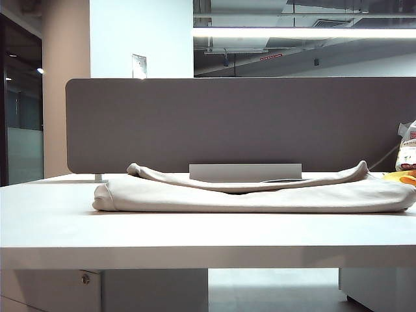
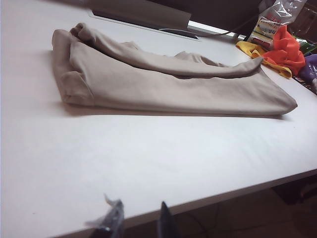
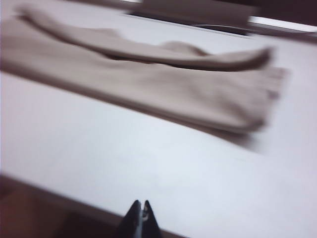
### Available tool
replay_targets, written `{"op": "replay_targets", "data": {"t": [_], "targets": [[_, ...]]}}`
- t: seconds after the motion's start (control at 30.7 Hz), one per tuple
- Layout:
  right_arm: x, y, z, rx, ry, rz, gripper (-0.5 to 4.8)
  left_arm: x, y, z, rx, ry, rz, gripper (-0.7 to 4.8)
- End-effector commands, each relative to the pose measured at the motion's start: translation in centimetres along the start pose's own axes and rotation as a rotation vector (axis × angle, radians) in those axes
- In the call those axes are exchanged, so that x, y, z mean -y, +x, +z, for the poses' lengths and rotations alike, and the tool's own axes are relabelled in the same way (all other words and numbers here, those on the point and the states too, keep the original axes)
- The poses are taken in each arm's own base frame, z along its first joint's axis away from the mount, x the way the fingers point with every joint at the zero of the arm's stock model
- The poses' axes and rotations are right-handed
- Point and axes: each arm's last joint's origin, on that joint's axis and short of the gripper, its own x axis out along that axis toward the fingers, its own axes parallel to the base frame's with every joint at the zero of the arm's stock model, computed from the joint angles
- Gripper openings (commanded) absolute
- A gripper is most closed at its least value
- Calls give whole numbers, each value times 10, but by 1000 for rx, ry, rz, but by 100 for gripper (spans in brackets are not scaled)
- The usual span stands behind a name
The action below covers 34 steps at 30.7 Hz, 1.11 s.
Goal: Fold the bottom side of the T-shirt horizontally towards the center, about one-third of the way, then fold the sleeve back towards the center, creating a straight line along the edge of the T-shirt, and finally fold the bottom of the T-shirt up towards the top, creating a neat rectangle.
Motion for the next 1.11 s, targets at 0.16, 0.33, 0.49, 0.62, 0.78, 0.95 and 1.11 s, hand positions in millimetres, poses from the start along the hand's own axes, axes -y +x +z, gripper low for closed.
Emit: {"op": "replay_targets", "data": {"t": [0.16, 0.33, 0.49, 0.62, 0.78, 0.95, 1.11], "targets": [[9, 3, -5, 26, -25, -205, -1, 1, 0, 2, 14, 12, -3, 92], [16, 2, -6, 16, -15, -319, -1, 1, 0, 2, 14, 12, -3, 92], [25, -1, -6, 7, -2, -428, -1, 1, 0, 2, 14, 12, -3, 92], [27, -1, -8, 6, 45, -450, -1, 1, 0, 2, 14, 12, -3, 92], [27, -1, -7, 17, 44, -434, -1, 1, 0, 2, 14, 12, -3, 92], [27, -1, -6, 18, 44, -434, -1, 1, 0, 2, 14, 12, -3, 92], [27, -1, -6, 18, 44, -434, -1, 1, 0, 2, 14, 12, -3, 92]]}}
